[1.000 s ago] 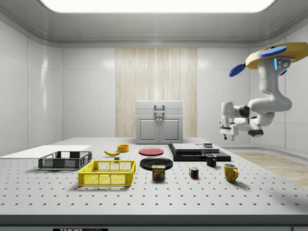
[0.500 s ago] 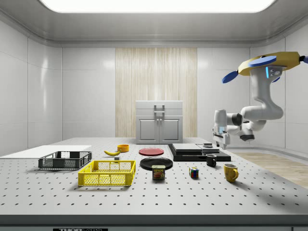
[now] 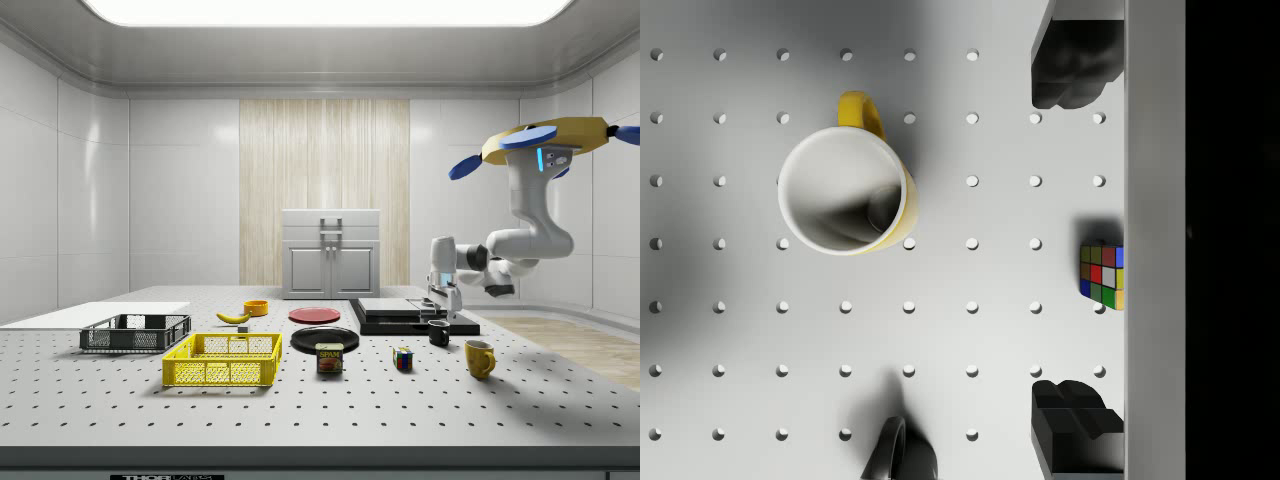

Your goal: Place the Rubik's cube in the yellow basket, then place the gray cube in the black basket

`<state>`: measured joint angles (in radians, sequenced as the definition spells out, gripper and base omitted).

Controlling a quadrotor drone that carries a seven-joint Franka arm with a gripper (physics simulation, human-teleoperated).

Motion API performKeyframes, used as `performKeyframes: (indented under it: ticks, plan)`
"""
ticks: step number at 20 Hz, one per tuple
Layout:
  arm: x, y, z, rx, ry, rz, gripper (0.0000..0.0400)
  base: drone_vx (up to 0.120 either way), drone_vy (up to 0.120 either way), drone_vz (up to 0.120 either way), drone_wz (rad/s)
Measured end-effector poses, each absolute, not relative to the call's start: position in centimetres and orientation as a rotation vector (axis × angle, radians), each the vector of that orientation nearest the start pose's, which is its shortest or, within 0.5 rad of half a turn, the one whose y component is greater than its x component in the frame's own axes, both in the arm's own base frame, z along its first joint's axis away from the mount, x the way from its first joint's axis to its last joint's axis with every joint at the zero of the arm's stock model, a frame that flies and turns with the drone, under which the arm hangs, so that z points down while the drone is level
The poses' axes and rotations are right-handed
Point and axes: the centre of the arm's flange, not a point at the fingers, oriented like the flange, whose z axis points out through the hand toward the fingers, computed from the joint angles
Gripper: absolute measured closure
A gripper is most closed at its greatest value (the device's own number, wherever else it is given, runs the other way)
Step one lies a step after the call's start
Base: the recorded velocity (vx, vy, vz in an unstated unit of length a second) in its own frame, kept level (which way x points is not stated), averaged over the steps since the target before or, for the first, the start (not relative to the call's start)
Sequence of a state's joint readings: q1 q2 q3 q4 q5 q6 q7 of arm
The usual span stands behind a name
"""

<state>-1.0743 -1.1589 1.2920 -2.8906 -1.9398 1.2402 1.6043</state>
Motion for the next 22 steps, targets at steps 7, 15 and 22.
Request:
performKeyframes:
  ticks: [7,15,22]
  plan:
    - [30.68,-0.01,49.08,0.001,-0.002,0.784,0.0,0.12,-0.051,-0.103,0.0]
    - [30.68,-0.01,49.07,0.001,-0.002,0.785,0.0,0.12,-0.025,-0.015,0.0]
    - [30.68,-0.01,49.07,0.001,-0.002,0.785,0.0,0.086,0.0,-0.12,0.0]
